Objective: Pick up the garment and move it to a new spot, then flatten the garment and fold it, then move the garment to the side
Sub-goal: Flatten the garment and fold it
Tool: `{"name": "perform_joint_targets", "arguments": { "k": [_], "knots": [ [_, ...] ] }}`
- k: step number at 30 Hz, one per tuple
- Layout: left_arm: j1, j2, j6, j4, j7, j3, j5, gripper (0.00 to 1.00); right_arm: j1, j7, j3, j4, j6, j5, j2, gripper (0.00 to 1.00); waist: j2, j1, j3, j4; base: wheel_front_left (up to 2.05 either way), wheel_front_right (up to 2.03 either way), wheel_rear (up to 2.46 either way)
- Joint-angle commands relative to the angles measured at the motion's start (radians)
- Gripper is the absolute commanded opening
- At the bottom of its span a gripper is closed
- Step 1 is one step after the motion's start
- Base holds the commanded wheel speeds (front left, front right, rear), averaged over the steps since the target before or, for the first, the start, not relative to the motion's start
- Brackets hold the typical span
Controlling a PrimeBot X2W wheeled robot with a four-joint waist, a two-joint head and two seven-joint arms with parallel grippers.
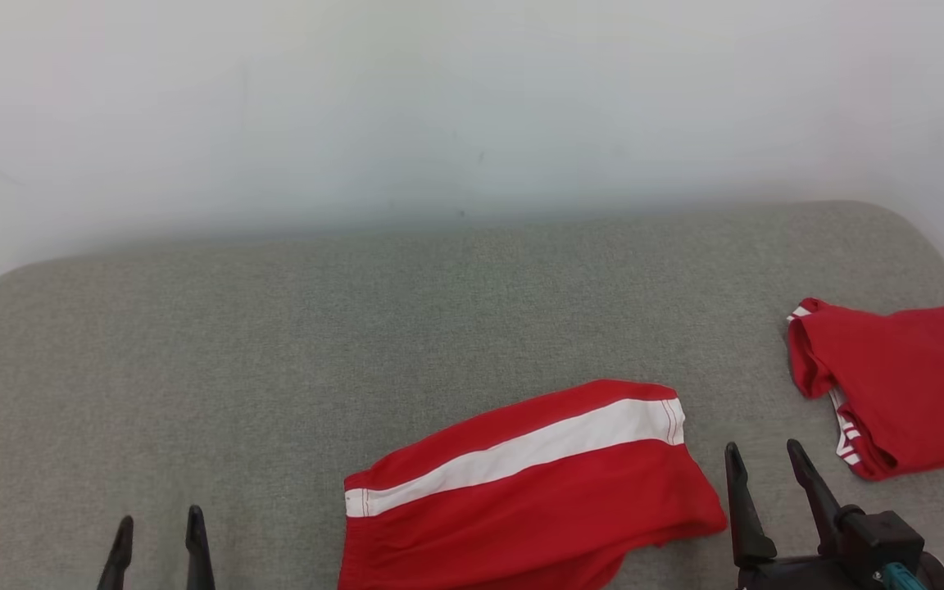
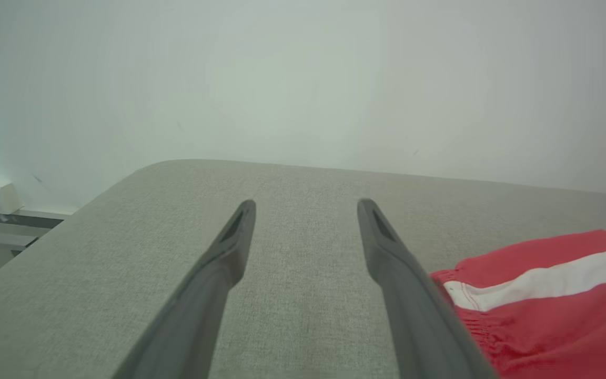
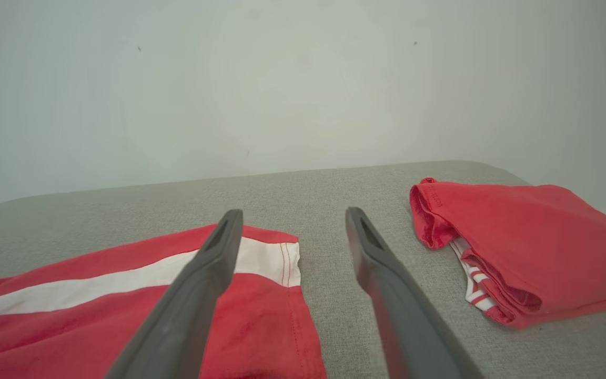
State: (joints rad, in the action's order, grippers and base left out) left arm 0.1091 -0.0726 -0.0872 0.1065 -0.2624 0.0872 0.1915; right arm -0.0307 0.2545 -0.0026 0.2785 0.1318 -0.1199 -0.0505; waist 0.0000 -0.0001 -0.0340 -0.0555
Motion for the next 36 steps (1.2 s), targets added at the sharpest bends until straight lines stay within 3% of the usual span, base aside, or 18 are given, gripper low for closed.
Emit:
{"name": "perform_joint_targets", "arguments": {
  "k": [1,10,36],
  "knots": [
    [0.016,0.005,-0.007,0.007,-0.002,0.002,-0.014,1.0,0.001,0.004,0.0,0.011,-0.002,0.003,0.0,1.0,0.0,0.0001,-0.01,0.01,0.0,0.0,0.0],
    [0.038,0.013,-0.036,0.059,-0.003,-0.001,-0.059,1.0,0.014,0.008,0.005,0.058,-0.002,0.031,0.0,1.0,0.0,0.0001,-0.031,0.023,0.0,0.0,0.0],
    [-0.038,-0.014,-0.043,0.145,-0.003,-0.025,-0.019,1.0,0.04,0.011,0.029,0.076,-0.002,0.025,0.0,1.0,0.0,0.0001,-0.042,0.029,0.0,0.0,0.0]
  ]
}}
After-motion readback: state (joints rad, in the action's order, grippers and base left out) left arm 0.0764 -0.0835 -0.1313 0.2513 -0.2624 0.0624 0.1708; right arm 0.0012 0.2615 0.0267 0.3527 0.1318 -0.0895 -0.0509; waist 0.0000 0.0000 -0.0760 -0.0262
